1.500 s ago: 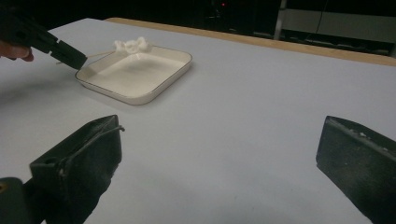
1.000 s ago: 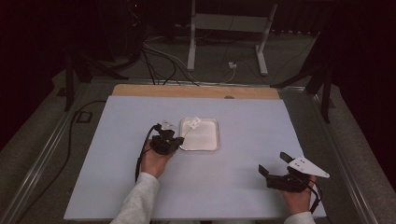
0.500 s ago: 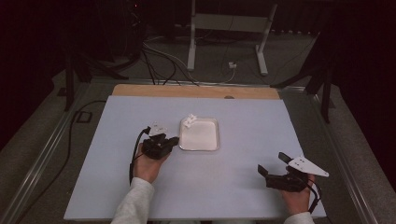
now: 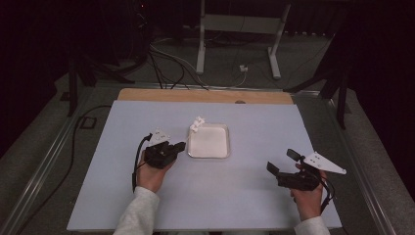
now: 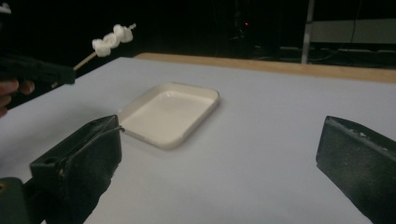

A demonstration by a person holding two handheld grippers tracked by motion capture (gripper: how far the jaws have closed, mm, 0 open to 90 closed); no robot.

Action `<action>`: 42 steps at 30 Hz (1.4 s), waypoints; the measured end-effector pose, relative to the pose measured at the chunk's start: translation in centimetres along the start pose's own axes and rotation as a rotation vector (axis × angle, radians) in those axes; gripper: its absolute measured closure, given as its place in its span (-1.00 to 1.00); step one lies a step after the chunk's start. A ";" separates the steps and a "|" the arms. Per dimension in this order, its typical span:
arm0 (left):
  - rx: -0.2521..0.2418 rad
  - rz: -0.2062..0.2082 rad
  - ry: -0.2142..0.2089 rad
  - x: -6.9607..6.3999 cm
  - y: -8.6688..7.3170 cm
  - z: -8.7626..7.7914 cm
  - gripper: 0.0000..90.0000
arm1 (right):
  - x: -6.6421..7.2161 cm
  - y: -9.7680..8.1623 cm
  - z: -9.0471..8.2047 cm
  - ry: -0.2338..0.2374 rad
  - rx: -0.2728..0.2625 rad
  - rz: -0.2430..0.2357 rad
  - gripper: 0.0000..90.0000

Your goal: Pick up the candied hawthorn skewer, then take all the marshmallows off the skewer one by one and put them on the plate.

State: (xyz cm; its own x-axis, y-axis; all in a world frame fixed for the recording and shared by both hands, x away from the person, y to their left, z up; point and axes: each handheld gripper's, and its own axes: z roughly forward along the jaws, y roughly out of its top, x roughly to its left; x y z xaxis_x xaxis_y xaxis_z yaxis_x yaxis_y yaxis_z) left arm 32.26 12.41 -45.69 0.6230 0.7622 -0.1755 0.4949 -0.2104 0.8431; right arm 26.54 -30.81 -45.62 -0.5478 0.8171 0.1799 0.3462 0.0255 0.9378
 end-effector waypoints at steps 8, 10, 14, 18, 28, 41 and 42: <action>-0.012 0.003 -0.028 0.1 -0.1 -0.1 1.00 | 0.9 3.2 3.1 0.065 0.054 0.015 -0.99; -0.012 0.009 -0.030 0.0 -0.1 0.0 1.00 | 1.1 3.8 3.8 0.079 0.060 0.027 -0.99; -0.017 0.020 -0.040 -0.2 -0.1 0.0 1.00 | 1.4 4.4 5.2 0.106 0.069 0.073 -0.99; -0.019 0.027 -0.043 -0.4 -0.1 0.0 1.00 | 1.9 5.0 6.3 0.118 0.078 0.079 -0.99; -0.023 0.053 -0.062 -0.7 -0.1 0.3 1.00 | 3.2 6.6 8.8 0.150 0.103 0.089 -0.99; -0.027 0.062 -0.060 -0.9 -0.1 0.3 1.00 | 4.1 7.0 10.9 0.185 0.132 0.114 -0.99; -0.029 0.062 -0.061 -0.9 -0.1 0.3 1.00 | 4.1 7.0 11.0 0.189 0.133 0.116 -0.99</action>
State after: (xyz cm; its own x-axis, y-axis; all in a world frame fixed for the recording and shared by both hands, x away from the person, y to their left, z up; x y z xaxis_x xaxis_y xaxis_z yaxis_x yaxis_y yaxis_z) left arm 31.86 11.55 -45.80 0.6882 0.7095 -0.1520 0.4370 -0.2380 0.8674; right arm 35.08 -20.90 -41.58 -0.6265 0.6973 0.3482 0.5051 0.0231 0.8627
